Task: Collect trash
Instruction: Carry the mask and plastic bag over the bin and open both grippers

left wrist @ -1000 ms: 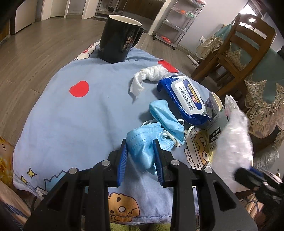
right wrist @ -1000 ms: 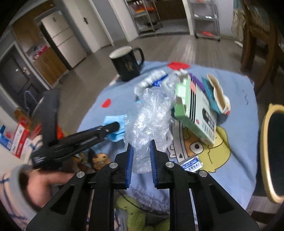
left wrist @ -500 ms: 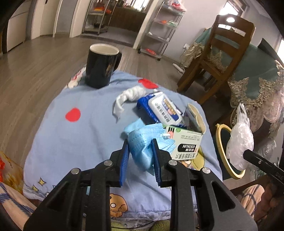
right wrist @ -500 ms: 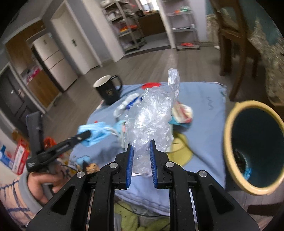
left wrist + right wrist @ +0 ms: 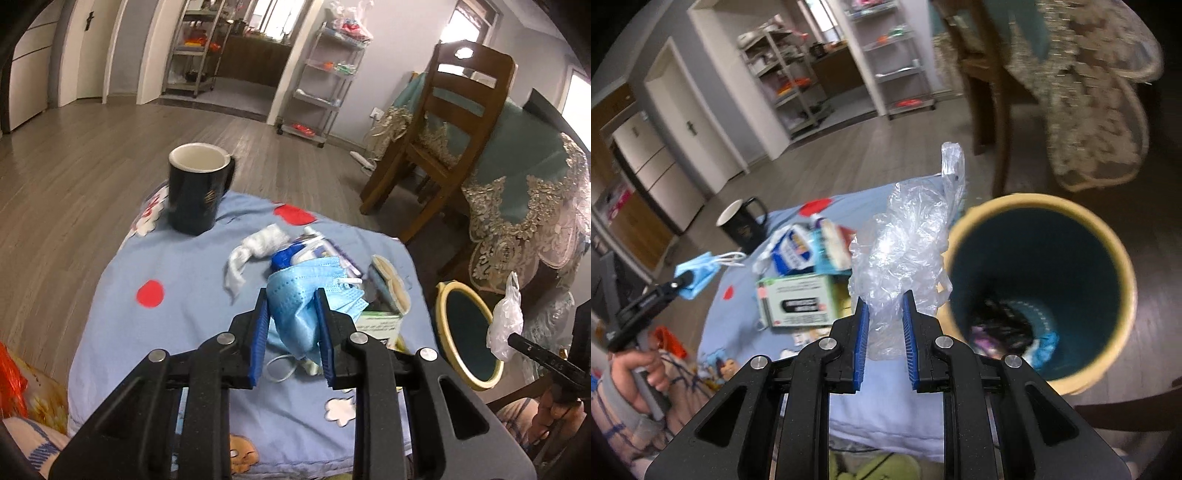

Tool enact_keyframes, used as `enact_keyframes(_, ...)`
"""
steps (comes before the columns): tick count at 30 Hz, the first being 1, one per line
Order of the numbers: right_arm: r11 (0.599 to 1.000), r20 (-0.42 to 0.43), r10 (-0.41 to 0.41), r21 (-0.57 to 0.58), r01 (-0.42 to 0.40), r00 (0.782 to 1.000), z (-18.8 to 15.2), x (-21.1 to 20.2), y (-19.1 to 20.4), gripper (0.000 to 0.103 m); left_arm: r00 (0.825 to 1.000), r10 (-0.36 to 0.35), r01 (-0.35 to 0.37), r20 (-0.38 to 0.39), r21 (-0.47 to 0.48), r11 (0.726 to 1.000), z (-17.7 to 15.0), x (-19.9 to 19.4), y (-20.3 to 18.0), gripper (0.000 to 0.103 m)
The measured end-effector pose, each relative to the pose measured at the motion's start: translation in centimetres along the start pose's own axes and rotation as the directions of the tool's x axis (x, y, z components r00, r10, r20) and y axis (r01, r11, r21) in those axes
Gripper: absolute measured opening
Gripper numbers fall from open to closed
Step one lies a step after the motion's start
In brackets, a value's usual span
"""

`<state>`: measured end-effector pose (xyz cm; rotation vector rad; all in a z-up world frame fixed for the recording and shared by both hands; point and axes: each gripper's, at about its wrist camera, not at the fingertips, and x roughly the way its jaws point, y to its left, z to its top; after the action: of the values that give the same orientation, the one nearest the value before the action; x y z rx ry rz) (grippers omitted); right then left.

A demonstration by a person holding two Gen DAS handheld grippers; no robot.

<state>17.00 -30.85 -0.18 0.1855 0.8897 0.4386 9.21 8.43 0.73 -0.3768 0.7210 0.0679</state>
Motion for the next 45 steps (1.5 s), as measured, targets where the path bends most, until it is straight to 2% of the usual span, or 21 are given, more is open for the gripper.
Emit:
enact_keyframes(9,0.993,0.009,-0.099,0.058,0.098,0.995,-0.2,-1.9,-4.5,0.019,0.993,-0.111,0.115,-0.050,0.094,0.989,0.4,2.0,-6.9,0.023)
enact_keyframes(14,0.986,0.017,-0.106,0.133,0.103,0.994,-0.4,-2.2,-6.5,0.019,0.980,-0.168,0.185,-0.109,0.168,0.968,-0.4,4.1,-12.0,0.023)
enact_keyframes(18,0.984,0.021,-0.107,0.148,0.103,0.994,-0.5,-2.3,-7.1,0.019,0.970,-0.197,0.226,-0.145,0.222,0.949,-1.2,5.5,-15.6,0.023)
enact_keyframes(22,0.978,0.021,-0.112,0.180,0.106,0.993,-0.5,-1.9,-8.3,0.019,0.961,-0.212,0.256,-0.180,0.272,0.928,-1.9,7.3,-19.1,0.023)
enact_keyframes(28,0.954,0.048,-0.091,0.291,0.073,0.995,-1.2,-2.4,-10.8,0.019,0.947,-0.220,0.289,-0.235,0.319,0.902,-3.3,10.5,-24.0,0.024)
enact_keyframes(36,0.952,0.052,-0.081,0.300,0.062,0.995,-1.5,-2.2,-11.6,0.019,0.921,-0.204,0.321,-0.331,0.349,0.881,-5.3,16.3,-29.3,0.026)
enact_keyframes(37,0.950,0.050,-0.080,0.306,0.061,0.996,-1.6,-2.2,-11.8,0.019,0.920,-0.198,0.319,-0.338,0.354,0.879,-5.4,16.7,-29.5,0.027)
enact_keyframes(39,0.946,0.047,-0.083,0.318,0.064,0.995,-1.7,-2.2,-12.2,0.019,0.914,-0.187,0.320,-0.359,0.356,0.878,-5.8,17.6,-29.9,0.037)
enact_keyframes(41,0.941,0.042,-0.087,0.331,0.068,0.995,-1.8,-2.1,-12.6,0.019,0.916,-0.173,0.310,-0.362,0.366,0.878,-6.0,17.9,-29.8,0.062)
enact_keyframes(43,0.937,0.038,-0.088,0.343,0.070,0.995,-1.8,-2.0,-12.9,0.019,0.921,-0.171,0.306,-0.349,0.381,0.872,-6.1,17.6,-29.4,0.069)
enact_keyframes(45,0.935,0.034,-0.087,0.349,0.070,0.996,-1.6,-1.7,-13.0,0.019,0.922,-0.163,0.303,-0.352,0.391,0.869,-6.1,17.3,-28.7,0.070)
